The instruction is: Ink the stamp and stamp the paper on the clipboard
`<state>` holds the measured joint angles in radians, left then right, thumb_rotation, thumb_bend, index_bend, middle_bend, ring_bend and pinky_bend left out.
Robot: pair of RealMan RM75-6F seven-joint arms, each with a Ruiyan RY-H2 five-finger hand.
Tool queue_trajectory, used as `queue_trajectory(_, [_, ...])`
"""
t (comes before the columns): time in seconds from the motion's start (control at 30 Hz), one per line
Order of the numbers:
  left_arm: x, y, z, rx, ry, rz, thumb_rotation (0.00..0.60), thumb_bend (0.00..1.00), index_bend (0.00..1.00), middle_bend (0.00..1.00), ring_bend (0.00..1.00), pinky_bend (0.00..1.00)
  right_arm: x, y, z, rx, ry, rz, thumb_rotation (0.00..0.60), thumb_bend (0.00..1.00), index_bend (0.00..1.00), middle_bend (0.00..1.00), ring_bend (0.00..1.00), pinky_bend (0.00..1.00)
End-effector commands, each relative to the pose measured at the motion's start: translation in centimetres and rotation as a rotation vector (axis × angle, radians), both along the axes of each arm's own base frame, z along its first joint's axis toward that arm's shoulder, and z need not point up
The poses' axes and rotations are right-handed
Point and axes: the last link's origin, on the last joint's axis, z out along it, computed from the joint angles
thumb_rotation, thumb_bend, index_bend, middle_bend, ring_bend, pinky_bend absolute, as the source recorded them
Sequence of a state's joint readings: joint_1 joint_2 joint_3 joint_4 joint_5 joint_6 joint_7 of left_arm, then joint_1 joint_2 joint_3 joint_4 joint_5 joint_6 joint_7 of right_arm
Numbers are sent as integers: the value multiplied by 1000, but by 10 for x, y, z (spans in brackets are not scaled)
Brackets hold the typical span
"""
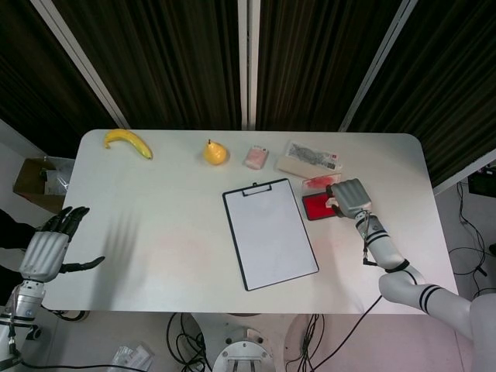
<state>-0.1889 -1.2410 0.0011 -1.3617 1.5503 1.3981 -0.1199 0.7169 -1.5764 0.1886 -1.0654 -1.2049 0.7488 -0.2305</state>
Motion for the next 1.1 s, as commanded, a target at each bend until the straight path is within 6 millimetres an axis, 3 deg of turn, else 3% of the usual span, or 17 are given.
queue_trajectory(0.03, [-1,0,0,1,-1,2,210,47,72,99,75,182,0,0,-2,-1,10,4,600,409,583,551,754,975])
queue_trajectory(0.7, [-6,-1,3,4,-1,18,208,46,72,98,75,182,-10,3,-22,8,15,-8,600,413,583,553,755,974])
queue_trajectory(1.1, [-2,-1,4,4,-6,7,209,47,72,99,75,183,12,4,13,-65,-77,68,600,415,588,562,754,975])
